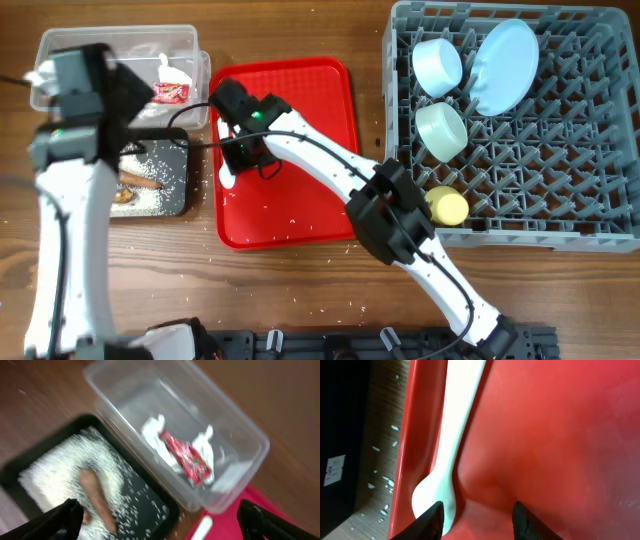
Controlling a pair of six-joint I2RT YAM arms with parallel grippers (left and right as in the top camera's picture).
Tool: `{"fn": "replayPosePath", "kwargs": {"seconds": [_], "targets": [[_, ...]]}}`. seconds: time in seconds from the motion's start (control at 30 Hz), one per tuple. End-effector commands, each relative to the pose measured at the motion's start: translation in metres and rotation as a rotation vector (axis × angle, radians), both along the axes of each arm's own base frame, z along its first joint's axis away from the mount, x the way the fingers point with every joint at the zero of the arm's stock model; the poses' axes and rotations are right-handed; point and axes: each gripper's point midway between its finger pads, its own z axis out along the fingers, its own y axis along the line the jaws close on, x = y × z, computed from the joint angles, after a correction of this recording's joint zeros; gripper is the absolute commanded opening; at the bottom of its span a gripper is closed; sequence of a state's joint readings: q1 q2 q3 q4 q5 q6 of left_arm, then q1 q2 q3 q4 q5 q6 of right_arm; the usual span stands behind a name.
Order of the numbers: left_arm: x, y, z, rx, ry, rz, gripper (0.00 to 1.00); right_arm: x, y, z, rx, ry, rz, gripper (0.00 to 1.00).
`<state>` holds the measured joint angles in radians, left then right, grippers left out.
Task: Sort waste into correct bins and load items into the dishwasher rack
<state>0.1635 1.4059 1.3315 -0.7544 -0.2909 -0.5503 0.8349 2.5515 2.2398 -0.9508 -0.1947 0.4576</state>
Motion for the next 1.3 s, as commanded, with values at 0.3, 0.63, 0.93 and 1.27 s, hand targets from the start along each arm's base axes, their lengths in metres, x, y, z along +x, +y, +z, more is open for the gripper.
{"fn": "replayPosePath", "kwargs": {"seconds": [0.3,0.63,0.93,1.27], "targets": [[-0.107,0.093,0.063,0.039,-0.087,0.326,1.0,-0.004,0.002,0.008,-0.128,-0.178,0.018,0.58],[-0.11,0.096,0.046,0.015,-0.019,0.338,1.0,0.002,0.01,0.039,-0.067,-0.221,0.01,0.63],[-0.11,0.096,0.045,0.013,-0.015,0.339,1.0,0.0,0.014,0.043,-0.042,-0.216,0.017,0.67],[-0.111,0.095,0.043,0.01,-0.006,0.338,1.0,0.008,0.018,0.045,-0.075,-0.311,-0.029,0.72]]}}
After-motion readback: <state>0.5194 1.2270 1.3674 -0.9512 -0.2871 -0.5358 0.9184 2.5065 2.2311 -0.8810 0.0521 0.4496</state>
